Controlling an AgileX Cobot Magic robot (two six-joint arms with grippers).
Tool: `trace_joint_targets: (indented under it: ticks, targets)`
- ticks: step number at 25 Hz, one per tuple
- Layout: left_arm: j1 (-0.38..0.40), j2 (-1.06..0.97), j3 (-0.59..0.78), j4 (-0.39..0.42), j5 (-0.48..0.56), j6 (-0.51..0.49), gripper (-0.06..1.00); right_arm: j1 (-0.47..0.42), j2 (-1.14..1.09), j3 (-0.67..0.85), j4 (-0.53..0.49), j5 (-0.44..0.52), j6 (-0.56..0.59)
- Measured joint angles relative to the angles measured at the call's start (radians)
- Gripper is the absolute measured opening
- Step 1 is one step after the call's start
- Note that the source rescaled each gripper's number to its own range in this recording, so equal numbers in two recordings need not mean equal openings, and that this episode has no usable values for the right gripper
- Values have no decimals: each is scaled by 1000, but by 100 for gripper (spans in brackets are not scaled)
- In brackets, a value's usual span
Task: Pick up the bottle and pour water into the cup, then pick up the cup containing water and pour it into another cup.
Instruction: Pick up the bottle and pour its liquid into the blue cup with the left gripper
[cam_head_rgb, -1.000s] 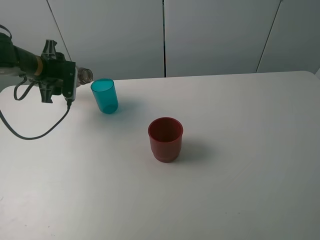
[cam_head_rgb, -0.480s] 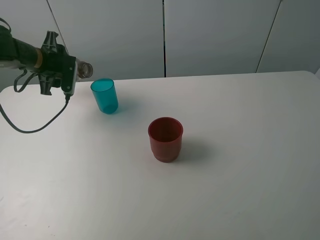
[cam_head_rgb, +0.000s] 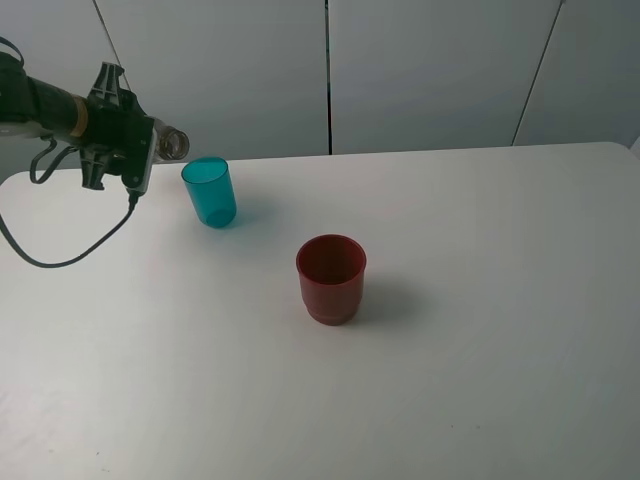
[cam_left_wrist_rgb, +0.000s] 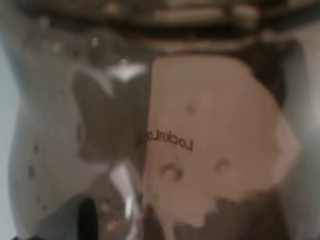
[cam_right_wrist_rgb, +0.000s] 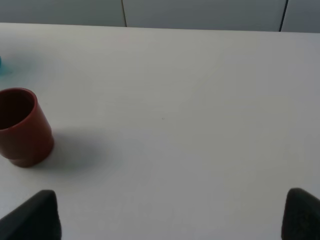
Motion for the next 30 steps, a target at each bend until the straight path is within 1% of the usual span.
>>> trace_joint_targets:
  ticks: [5, 17, 30]
  targets:
    - [0, 0, 0, 4, -1, 71, 24, 0, 0, 0, 0, 0, 0]
    - [-2, 2, -10, 6, -12, 96, 24, 0, 0, 0, 0, 0, 0]
    - [-2, 2, -12, 36, -15, 100, 24, 0, 0, 0, 0, 0, 0]
